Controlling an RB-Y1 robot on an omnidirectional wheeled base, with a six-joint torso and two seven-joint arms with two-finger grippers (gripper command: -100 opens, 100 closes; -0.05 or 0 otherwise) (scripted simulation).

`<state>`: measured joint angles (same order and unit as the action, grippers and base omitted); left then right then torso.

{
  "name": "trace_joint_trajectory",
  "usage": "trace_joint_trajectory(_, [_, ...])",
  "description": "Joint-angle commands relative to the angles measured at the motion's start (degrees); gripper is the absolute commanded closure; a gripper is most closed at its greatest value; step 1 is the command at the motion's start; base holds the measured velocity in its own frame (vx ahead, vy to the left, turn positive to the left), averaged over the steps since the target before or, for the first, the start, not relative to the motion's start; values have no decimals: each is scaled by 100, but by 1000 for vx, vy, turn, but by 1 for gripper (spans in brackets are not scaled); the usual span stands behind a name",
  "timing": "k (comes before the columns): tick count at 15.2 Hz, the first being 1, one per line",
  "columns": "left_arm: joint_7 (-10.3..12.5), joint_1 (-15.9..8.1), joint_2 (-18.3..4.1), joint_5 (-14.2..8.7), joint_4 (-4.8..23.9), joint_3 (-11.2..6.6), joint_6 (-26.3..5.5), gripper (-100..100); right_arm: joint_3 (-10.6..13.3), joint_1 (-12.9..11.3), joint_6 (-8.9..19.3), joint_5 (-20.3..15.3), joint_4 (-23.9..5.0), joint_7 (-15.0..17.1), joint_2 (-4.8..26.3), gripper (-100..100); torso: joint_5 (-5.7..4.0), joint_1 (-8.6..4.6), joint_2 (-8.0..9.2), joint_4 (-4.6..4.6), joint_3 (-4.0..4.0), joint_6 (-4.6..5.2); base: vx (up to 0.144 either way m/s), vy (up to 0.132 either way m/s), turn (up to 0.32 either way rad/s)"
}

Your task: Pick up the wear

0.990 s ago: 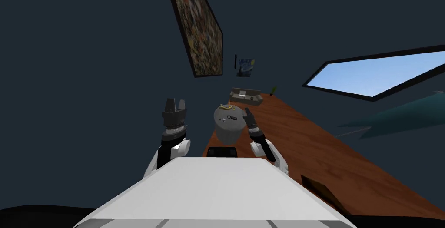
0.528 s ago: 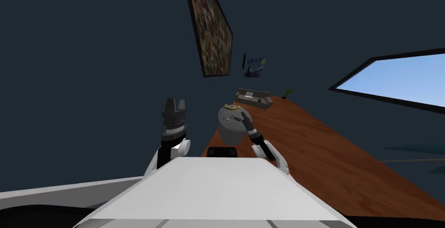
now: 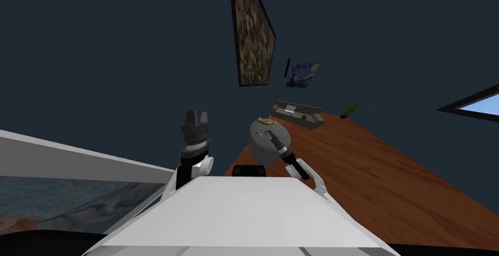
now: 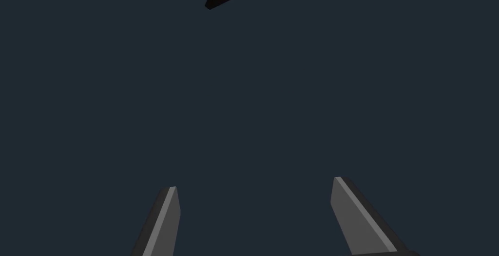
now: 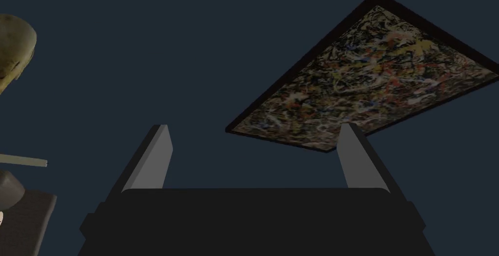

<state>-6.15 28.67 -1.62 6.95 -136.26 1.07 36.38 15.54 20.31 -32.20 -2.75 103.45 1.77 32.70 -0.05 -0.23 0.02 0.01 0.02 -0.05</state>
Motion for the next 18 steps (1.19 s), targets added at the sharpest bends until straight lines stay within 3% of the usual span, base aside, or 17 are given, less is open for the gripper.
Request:
trace_joint_trajectory(1, [0,0,0,0,0,0,0,0,37,-38,-29,18,-200,21,110,-100,0,0,0,0,0,0,-22,-31,168])
trace_joint_trajectory(2, [0,1,0,0,0,-1,0,0,182,-102,-48,44,-373,46,335,-100,-1,-1,-1,0,-1,5,-27,-26,309])
trace_joint_trajectory(4, [0,0,0,0,0,0,0,0,182,-102,-48,44,-529,46,383,-100,0,-3,-1,0,-1,0,-28,-32,286])
trace_joint_trajectory(5, [0,1,0,0,0,-1,0,0,333,-165,-66,71,-696,71,640,-100,-1,-3,-2,0,-1,6,-32,-32,297])
trace_joint_trajectory(7, [0,0,0,0,0,0,0,0,333,-165,-66,71,-865,71,655,-100,-1,-4,-1,0,0,-1,-29,-34,356])
trace_joint_trajectory(8, [0,1,0,0,0,-1,0,0,488,-229,-84,97,-1019,97,907,-100,-1,-4,-3,0,-2,5,-27,-35,324])
trace_joint_trajectory(11, [0,1,0,0,0,-1,0,0,488,-229,-84,97,-1206,97,924,-100,-2,-6,-5,-1,-3,6,-20,-28,202])
trace_joint_trajectory(12, [0,2,0,0,0,-1,0,0,647,-291,-102,123,-1395,124,1190,-100,-1,0,-7,-1,-4,8,-21,-18,287])
trace_joint_trajectory(14, [0,0,0,0,0,0,0,0,647,-291,-102,123,-1551,124,1190,-100,-1,-3,-7,-1,-4,-1,-22,-37,338])
trace_joint_trajectory(15, [0,1,0,0,0,-1,0,0,811,-352,-119,148,-1709,152,1444,-100,-1,-6,-9,-1,-5,4,-24,-40,391])
trace_joint_trajectory(17, [0,1,-1,0,0,-1,0,0,811,-352,-119,148,-1897,152,1450,-100,-2,-11,-8,-1,-4,1,-26,-47,297])
trace_joint_trajectory(18, [0,1,-1,0,0,-1,0,0,978,-411,-135,172,-2089,180,1695,-100,-3,-11,-8,-1,-4,6,-32,-43,341])
